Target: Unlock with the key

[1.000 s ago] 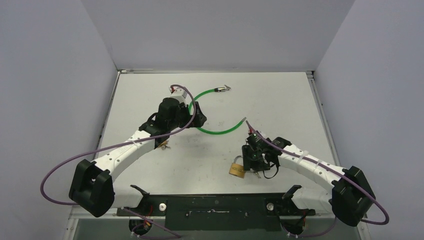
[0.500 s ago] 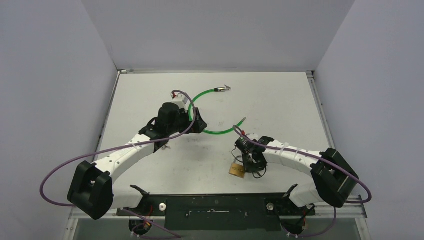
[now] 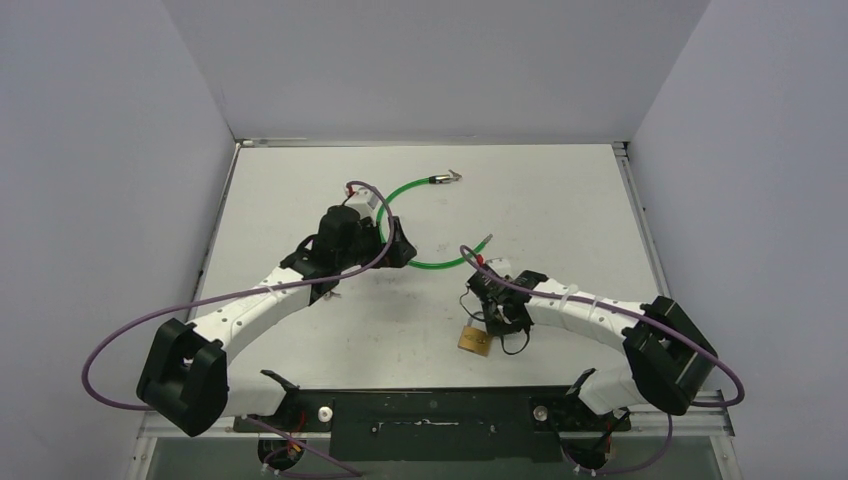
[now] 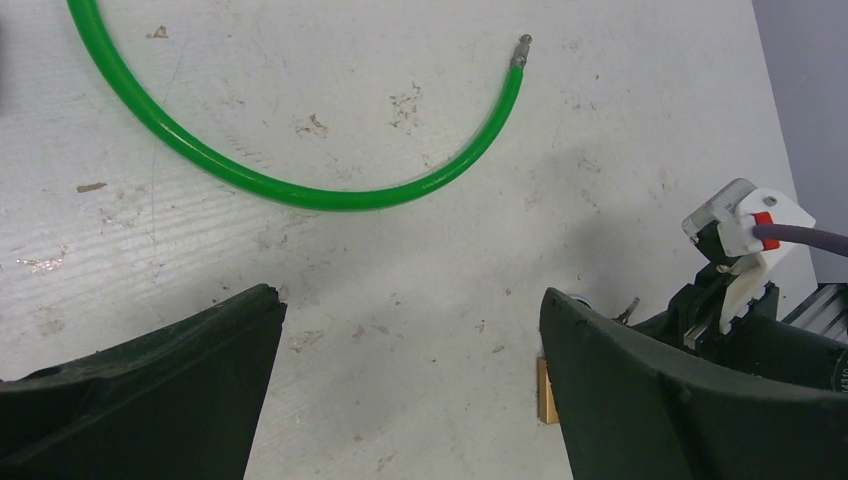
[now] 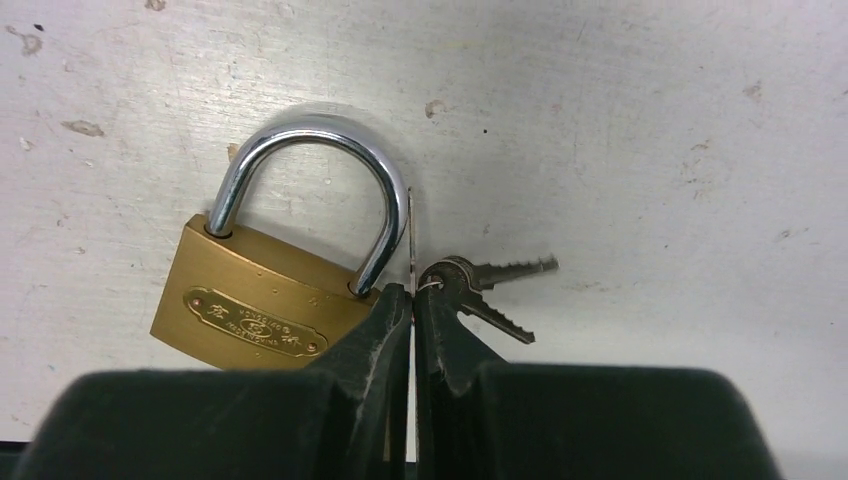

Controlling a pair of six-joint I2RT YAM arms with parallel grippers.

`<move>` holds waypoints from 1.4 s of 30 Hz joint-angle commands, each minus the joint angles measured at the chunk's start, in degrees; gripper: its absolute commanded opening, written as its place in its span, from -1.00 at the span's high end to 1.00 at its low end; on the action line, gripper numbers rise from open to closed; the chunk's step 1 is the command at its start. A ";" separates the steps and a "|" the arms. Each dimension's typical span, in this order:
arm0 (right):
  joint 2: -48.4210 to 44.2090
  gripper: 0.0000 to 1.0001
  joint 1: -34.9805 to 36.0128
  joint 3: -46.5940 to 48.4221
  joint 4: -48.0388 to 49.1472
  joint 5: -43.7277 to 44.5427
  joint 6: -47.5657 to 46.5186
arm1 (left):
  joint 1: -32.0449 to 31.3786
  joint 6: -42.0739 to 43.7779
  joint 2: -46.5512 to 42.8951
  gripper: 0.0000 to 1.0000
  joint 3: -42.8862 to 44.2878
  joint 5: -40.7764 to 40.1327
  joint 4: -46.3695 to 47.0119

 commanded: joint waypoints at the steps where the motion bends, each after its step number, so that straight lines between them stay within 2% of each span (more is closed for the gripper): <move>1: -5.02 1.00 -0.20 0.59 1.06 2.95 -0.86 | -0.27 -1.08 0.75 -0.95 1.80 1.75 2.74; 9: -16.06 1.00 -1.80 1.12 5.68 5.98 -2.43 | -0.27 -4.87 1.50 -0.95 5.67 4.96 7.15; 16: -30.50 1.00 -3.21 0.40 22.89 5.09 -7.21 | -0.09 -12.34 1.35 -0.95 8.24 12.37 16.73; 22: -33.30 1.00 -4.72 2.70 38.17 -4.97 -13.34 | -0.18 -21.88 2.24 -0.95 8.32 19.89 31.50; 29: -32.29 1.00 -6.00 6.86 44.91 -15.98 -13.78 | -0.82 -31.25 3.94 -0.95 8.51 28.07 51.26; 32: -31.49 1.00 -6.86 9.03 45.45 -20.18 -12.17 | -2.40 -30.07 4.82 -0.95 9.66 30.89 53.49; 34: -30.56 1.00 -7.83 10.80 44.95 -23.64 -11.21 | -3.50 -27.70 4.98 -0.85 10.61 31.96 51.82; 38: -28.60 1.00 -10.24 13.41 44.97 -31.43 -8.46 | -4.15 -26.76 4.93 -0.49 10.72 32.85 52.64; 42: -28.17 1.00 -11.65 13.86 45.04 -35.22 -7.12 | -4.22 -28.84 4.99 -0.37 10.27 34.14 57.80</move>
